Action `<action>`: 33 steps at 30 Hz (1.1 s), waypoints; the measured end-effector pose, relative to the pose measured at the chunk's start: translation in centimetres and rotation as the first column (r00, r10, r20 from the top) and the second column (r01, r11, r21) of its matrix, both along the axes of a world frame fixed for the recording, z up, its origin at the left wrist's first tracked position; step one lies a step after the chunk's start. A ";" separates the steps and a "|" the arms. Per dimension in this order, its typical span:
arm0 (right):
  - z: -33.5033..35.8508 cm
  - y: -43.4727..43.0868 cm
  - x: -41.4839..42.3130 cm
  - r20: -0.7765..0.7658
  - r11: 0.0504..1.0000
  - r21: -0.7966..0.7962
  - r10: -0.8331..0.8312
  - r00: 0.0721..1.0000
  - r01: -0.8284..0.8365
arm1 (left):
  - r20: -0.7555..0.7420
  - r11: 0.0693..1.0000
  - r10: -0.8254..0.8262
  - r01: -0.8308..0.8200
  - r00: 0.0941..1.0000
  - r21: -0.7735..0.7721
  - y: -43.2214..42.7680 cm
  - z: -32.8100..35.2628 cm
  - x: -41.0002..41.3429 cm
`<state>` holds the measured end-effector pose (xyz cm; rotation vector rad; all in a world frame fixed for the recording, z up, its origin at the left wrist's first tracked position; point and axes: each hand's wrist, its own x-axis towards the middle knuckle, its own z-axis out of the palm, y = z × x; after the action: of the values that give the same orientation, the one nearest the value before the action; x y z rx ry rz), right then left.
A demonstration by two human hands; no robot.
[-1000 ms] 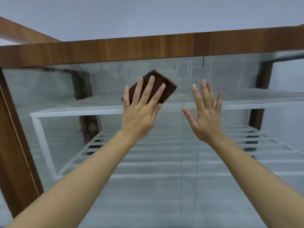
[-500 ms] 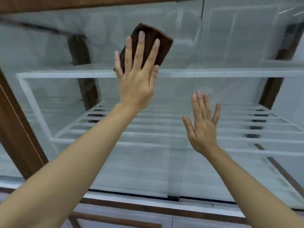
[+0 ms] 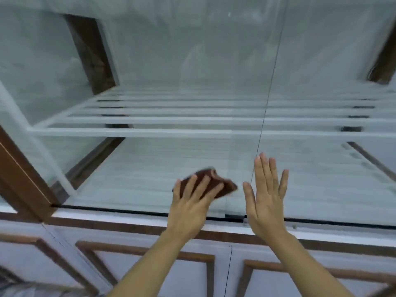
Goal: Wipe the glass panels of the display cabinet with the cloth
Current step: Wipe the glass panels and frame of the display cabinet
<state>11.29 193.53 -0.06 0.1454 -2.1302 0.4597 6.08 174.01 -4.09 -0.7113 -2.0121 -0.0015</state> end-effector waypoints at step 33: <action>13.1 8.5 1.4 -0.195 0.966 0.122 -0.204 0.959 0.230 | -0.055 0.971 -0.115 0.123 0.992 0.204 9.7 17.9 0.8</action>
<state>12.74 202.04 13.01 0.0314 -1.9712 0.1569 6.91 183.75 13.84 -0.6907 -1.8924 -0.2615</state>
